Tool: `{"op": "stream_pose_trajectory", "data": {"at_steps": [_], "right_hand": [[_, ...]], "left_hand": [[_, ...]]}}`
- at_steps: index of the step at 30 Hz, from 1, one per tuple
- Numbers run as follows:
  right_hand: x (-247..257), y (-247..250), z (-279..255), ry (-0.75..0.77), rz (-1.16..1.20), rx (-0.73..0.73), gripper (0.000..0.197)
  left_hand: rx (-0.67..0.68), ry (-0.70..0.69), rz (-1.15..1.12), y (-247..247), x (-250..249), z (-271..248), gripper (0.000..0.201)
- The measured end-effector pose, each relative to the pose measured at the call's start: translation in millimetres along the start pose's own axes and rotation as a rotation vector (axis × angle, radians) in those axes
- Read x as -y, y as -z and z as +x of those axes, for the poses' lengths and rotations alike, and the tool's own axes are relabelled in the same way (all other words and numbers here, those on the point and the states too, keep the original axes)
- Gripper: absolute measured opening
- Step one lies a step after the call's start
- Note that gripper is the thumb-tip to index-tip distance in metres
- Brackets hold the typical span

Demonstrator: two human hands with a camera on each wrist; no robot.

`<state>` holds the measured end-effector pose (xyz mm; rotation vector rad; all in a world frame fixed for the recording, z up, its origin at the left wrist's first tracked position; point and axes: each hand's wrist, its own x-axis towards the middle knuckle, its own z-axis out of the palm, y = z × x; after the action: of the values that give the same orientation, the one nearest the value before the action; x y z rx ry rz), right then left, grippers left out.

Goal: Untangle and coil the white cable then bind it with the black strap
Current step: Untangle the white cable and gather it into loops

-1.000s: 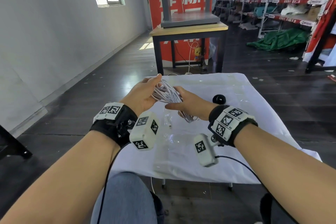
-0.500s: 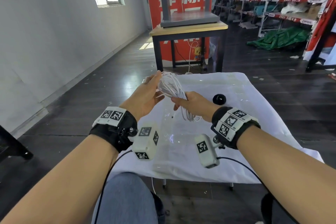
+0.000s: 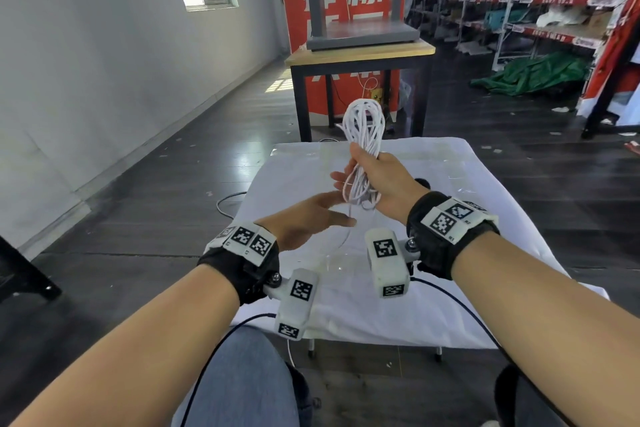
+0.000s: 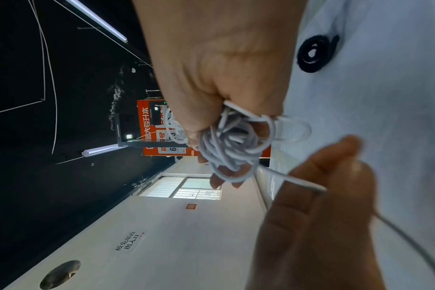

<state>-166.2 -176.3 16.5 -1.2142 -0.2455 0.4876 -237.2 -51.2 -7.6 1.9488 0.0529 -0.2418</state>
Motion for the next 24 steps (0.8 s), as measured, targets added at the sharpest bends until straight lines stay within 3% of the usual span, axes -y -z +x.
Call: {"op": "stream_pose_trajectory", "data": {"at_steps": [2,5,8,11,13,19,22,24], "right_hand": [[0.2,-0.7,1.6,0.019,0.112,-0.022,0.030],[-1.0,4.9,6.3,0.063,0.078,-0.143,0.028],[-9.3,23.2,17.7,0.139,-0.286,-0.280,0.031],[-18.1,33.2,21.0,0.165,-0.627,-0.233,0.033],[-22.1,30.9,17.1,0.095,-0.763,-0.141,0.040],[-24.4,15.7,-0.7,-0.166,-0.755,0.164,0.061],[-21.9,13.5,-4.7,-0.225,-0.772,0.270,0.063],[-20.5,14.5,-5.7,-0.248,-0.830,0.361,0.053]], "left_hand": [[0.053,0.030,0.104,-3.7,4.0,0.1,0.016],[0.158,0.088,0.188,-0.7,11.9,-4.0,0.006],[0.215,0.082,0.266,10.2,8.9,-16.4,0.016],[0.240,0.039,0.360,21.7,-3.5,-26.7,0.018],[0.149,-0.017,0.337,27.6,-11.0,-27.3,0.016],[-0.300,-0.203,0.572,46.1,-6.9,-14.4,0.008],[-0.419,-0.226,0.540,52.1,0.1,-12.7,0.005],[-0.440,-0.217,0.541,55.6,4.6,-12.3,0.003]]}}
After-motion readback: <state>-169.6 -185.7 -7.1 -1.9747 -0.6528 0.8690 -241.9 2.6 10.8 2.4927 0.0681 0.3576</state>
